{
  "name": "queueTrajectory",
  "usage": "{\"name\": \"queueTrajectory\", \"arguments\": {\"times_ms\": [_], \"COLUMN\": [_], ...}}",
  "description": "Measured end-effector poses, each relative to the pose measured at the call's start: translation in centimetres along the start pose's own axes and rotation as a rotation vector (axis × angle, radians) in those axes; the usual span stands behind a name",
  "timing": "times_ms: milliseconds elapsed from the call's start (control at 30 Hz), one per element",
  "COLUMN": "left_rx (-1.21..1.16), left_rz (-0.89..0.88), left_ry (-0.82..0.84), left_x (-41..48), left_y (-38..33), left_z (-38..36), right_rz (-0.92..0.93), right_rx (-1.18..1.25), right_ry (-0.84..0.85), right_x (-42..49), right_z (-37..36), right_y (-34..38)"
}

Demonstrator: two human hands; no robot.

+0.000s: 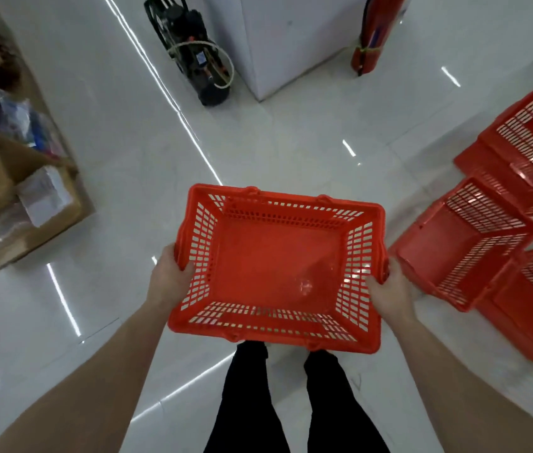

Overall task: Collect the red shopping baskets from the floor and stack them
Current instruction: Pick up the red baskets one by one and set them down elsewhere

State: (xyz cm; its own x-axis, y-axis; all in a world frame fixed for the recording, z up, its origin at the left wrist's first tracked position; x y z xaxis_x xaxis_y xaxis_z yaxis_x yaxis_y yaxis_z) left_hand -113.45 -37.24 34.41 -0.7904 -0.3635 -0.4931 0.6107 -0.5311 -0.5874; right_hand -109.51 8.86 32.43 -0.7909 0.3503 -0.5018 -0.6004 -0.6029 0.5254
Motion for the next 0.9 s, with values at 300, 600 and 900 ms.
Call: {"name": "queueTrajectory", "arguments": {"times_ms": [300,600,900], "left_rx": [-0.029,0.217,0.397], "left_rz": [-0.046,0.062,-0.086], "left_ry": [0.127,0.238,0.472], "left_x": [11.1,17.2,8.4], "left_y": [3.4,10.8,0.4], "left_z": [-6.7,-12.9,-11.0], "right_rz": [-0.178,-0.223,-0.368], "right_rx": [0.063,-0.135,-0.431], "right_ry": [-0.084,0.056,0.201], "right_x": [5.8,10.9,0.4], "right_z": [-8.3,-17.4,-8.9], "right_y": [-3.5,-8.8,-7.5]}}
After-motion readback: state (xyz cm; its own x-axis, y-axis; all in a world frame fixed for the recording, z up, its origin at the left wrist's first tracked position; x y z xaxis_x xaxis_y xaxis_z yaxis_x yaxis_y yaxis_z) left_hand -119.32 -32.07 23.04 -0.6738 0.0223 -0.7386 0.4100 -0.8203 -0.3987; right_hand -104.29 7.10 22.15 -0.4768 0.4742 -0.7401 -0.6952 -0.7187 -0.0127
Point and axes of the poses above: each hand's wrist, its own x-axis towards the middle knuckle, its own z-axis out of the back of the hand, y = z × x, the point moved 5 cm from there along x, towards the middle knuckle, and after that the axes turned 14 degrees about -x, right-handed, at the moved point
